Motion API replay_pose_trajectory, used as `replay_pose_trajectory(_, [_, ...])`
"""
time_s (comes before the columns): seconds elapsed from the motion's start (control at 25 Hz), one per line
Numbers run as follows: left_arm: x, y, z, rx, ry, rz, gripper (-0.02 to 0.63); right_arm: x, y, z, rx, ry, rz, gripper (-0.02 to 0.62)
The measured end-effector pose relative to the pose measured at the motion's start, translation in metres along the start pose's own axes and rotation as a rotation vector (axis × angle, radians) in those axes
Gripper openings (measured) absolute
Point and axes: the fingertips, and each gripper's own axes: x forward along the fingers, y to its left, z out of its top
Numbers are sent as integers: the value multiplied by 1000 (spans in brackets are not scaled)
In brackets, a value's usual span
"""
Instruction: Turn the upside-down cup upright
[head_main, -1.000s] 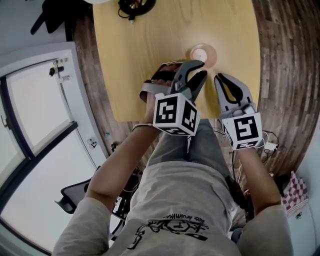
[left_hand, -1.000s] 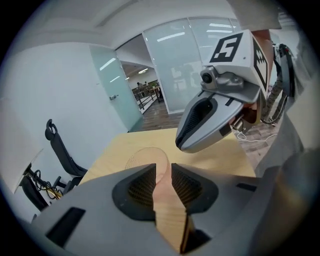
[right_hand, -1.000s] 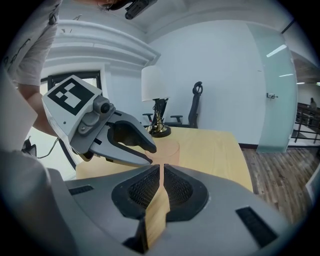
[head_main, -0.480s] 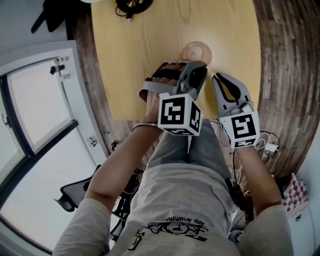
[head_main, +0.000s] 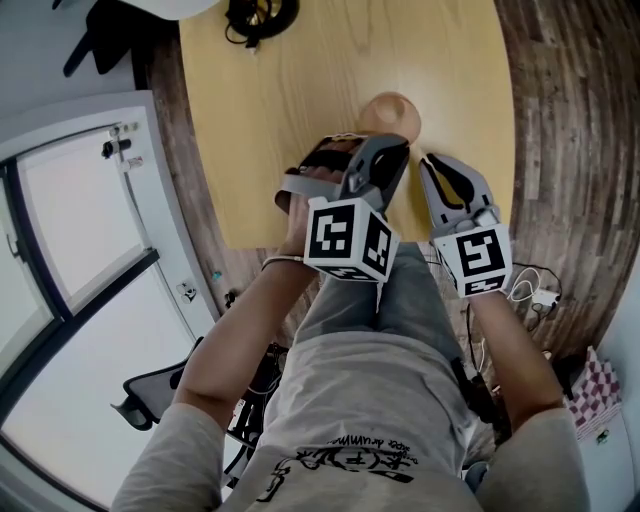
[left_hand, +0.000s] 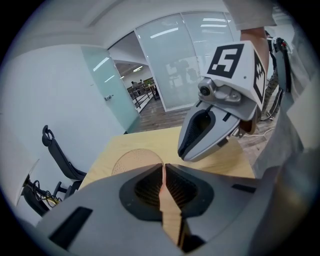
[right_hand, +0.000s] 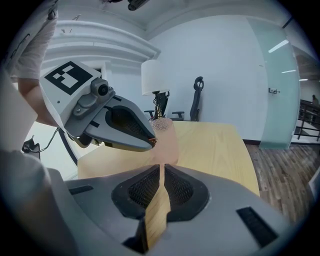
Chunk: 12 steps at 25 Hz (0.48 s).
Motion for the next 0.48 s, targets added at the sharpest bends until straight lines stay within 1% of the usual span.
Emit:
replay_pose_trajectory(0.08, [-4,3,4,-43,-31,-11,25,1,-1,1,10,-10,8,26])
replay_pose_trajectory(0.12, [-7,6,7,-78,-55,-19,25,1,-2,1,21,-15,12,26])
replay_pose_trajectory(0.24, [-19,16,16,-225,-152,-48,25,2,-4,3,44,-19,21,32])
replay_pose_trajectory(0.28, [-23,19,18,-274,-184,-57,25,3,-5,3,40,-18,22,51])
replay_pose_trajectory(0.36, [-31,26,21,-347,-235,-70,25,4,-5,4,26,-11,26,127])
replay_pose_trajectory(0.44, [-38,31,23,-405,-285,-86,25,7,-4,4,19,-5,28,165])
replay_pose_trajectory(0.48, [-43,34,25,-441,-324,-98,25,8,-3,4,20,-3,30,179])
